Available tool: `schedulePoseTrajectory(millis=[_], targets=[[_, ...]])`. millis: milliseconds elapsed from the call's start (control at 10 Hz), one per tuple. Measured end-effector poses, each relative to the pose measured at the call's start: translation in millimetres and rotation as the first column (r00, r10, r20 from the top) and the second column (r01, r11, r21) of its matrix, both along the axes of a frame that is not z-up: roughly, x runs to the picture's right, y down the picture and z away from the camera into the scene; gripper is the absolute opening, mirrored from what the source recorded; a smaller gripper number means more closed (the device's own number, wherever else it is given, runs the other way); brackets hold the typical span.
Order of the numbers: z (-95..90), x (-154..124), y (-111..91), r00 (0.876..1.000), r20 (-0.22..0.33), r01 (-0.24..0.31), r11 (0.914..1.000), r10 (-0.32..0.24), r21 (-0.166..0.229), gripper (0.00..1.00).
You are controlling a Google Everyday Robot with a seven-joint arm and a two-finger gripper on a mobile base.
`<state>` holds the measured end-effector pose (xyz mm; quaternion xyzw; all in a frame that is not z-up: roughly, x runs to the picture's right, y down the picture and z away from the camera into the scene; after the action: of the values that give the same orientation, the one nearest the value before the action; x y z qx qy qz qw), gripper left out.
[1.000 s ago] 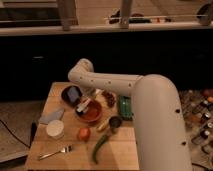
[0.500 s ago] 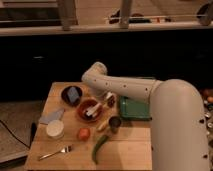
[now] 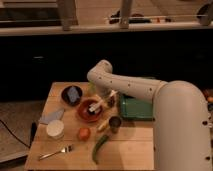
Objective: Wipe red bowl with brush
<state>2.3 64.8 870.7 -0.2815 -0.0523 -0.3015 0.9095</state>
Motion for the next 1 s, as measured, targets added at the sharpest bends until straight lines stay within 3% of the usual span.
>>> schedulePoseTrajectory(millis=[200,600,1000], targets=[[9.6,-17,-18,1.0,0.01,0.011,0.9996,-0.011,0.026,0.01],[5.5,-60,-21,0.994,0.06,0.088,0.995,-0.091,0.046,0.01],[-16.1,-78,13,0.975,0.121,0.183,0.9827,-0.185,0.031,0.01]])
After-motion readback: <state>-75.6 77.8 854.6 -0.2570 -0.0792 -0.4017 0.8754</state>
